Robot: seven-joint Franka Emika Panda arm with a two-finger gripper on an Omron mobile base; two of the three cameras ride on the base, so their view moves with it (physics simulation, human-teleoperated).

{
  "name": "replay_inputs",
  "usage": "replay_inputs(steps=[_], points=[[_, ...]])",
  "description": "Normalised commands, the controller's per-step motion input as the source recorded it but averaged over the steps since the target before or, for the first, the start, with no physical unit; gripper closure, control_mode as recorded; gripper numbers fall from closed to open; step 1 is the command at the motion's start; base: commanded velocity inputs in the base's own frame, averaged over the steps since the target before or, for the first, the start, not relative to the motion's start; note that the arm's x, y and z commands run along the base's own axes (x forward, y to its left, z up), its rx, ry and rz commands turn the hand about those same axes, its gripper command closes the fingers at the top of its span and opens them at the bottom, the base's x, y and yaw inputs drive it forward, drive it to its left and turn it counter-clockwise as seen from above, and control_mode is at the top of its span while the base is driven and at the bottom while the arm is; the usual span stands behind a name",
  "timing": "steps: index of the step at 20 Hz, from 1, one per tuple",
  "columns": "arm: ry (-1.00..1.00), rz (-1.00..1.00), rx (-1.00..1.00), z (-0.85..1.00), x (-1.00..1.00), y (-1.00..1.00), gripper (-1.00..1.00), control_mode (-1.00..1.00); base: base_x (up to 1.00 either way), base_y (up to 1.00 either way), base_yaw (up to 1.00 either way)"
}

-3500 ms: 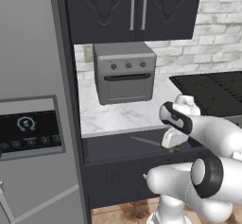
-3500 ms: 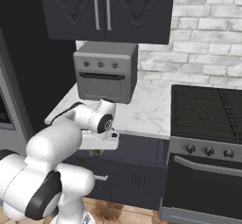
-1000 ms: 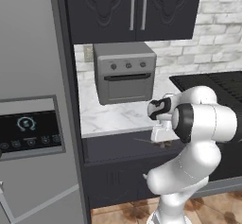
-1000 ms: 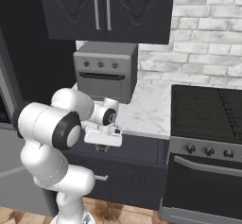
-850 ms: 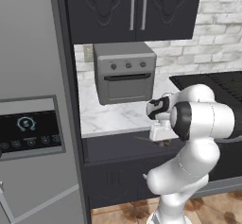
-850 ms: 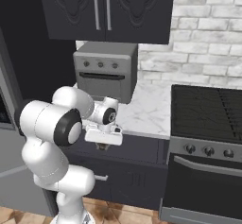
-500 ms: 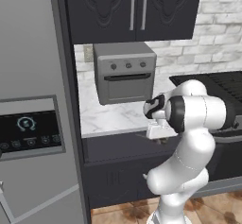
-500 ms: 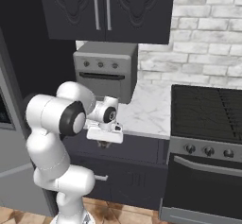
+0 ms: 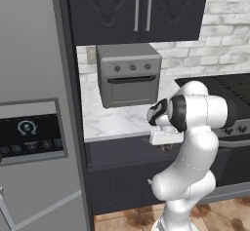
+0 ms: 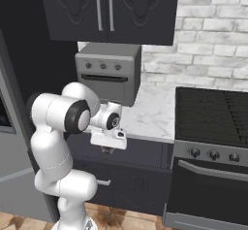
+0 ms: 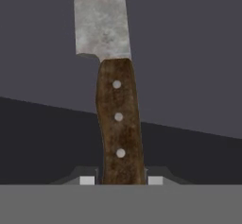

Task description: Pick up the metallic utensils from the counter and place them in the open drawer. Make sure not to pick up any wooden utensils.

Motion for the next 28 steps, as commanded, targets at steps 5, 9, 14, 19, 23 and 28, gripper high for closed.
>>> replay_inputs(steps=[5,9,14,19,23,28], points=[[-0.04,-0.08,-0.05,-0.36,0.00,0.00,1.00,-1.00,0.00,0.00,0.00],[0.00,-0.07,-0.06,-0.26,0.01,0.00,1.00,-1.00,0.00,0.00,0.00],[0.00,-0.06,-0.05,-0.01,0.10,0.00,1.00,-1.00,0.00,0.00,0.00],[-0.06,-0.07,-0.03,-0.01,0.15,0.00,1.00,-1.00,0.00,0.00,0.00],[-0.15,-0.07,-0.03,-0.03,0.07,0.00,1.00,-1.00,0.00,0.00,0.00],[-0.14,-0.06,-0.02,-0.14,0.05,0.00,1.00,-1.00,0.00,0.00,0.00]])
